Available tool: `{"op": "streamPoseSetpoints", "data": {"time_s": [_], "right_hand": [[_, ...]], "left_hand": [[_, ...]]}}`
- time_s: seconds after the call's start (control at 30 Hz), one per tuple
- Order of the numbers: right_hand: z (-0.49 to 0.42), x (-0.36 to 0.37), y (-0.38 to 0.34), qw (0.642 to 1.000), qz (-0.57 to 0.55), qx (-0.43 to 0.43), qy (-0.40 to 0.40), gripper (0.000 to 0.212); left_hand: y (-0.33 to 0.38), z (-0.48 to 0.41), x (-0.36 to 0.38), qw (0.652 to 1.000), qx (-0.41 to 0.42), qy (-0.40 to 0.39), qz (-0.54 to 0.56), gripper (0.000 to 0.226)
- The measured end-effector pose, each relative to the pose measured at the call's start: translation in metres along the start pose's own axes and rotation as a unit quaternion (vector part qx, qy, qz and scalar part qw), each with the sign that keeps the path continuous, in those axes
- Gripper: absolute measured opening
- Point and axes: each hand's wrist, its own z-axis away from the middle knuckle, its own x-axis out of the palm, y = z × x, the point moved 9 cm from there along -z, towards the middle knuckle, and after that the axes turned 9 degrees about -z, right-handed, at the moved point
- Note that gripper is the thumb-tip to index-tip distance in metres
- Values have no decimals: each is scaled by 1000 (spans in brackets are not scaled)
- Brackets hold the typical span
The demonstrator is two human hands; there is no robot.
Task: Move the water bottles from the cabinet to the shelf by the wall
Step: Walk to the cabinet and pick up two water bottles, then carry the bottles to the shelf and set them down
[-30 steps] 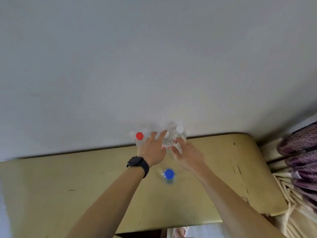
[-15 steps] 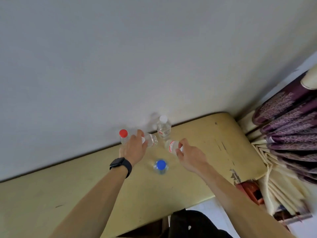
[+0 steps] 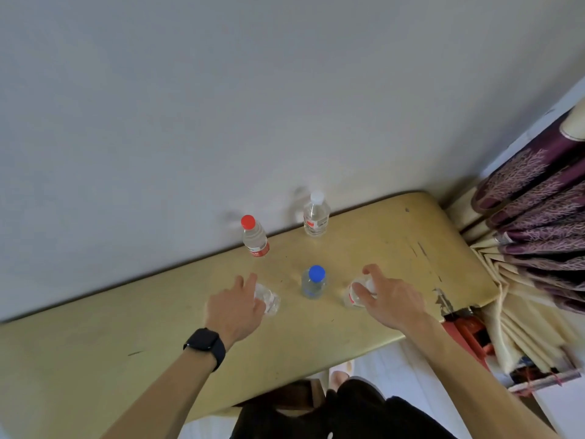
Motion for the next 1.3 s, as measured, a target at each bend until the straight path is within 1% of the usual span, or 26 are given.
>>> {"op": "streamPoseSetpoints", "data": {"time_s": [0.07, 0.1, 0.17, 0.23, 0.4, 0.5, 0.57, 0.7, 0.73, 0.87, 0.97, 1.1, 1.2, 1.3], "right_hand": [[-2, 1, 0, 1000, 17, 9, 1, 46], [-2, 1, -1, 1000, 18, 11, 6, 45], [-3, 0, -5, 1000, 1, 19, 23, 42], [-1, 0, -5, 998, -19, 34, 43, 44], [21, 1, -2, 995, -53, 53, 65, 43], [51, 5, 3, 994, -57, 40, 87, 39], [78, 9, 9, 991, -70, 38, 105, 34], [120, 22, 35, 979, -119, 108, 124, 29], [128, 25, 39, 977, -122, 113, 131, 28], [164, 32, 38, 974, -130, 106, 151, 24], [197, 31, 40, 967, -159, 93, 174, 21], [253, 28, 49, 957, -179, 72, 216, 16], [307, 22, 62, 942, -185, 72, 271, 23], [373, 20, 85, 920, -191, 83, 332, 23]], "left_hand": [[-2, 3, 4, 999, -32, 11, 25, 49], [-1, 2, 5, 999, -39, 14, 29, 50], [4, -3, 4, 999, -38, 24, 13, 50], [13, -5, 4, 999, -30, 28, 5, 50], [17, 0, 12, 999, -27, 20, 33, 49], [6, 10, 19, 999, -16, 31, 24, 50], [-2, 16, 23, 999, 3, 33, 37, 48], [-19, 24, 22, 996, 32, 22, 80, 42], [-20, 26, 19, 995, 39, 18, 89, 41], [4, 34, 0, 990, 106, 5, 94, 36], [36, 48, -20, 983, 169, 21, 74, 34], [100, 82, -46, 955, 287, 59, 50, 27], [153, 111, -59, 936, 342, 55, 58, 28], [209, 159, -76, 911, 401, 94, 14, 30]]}}
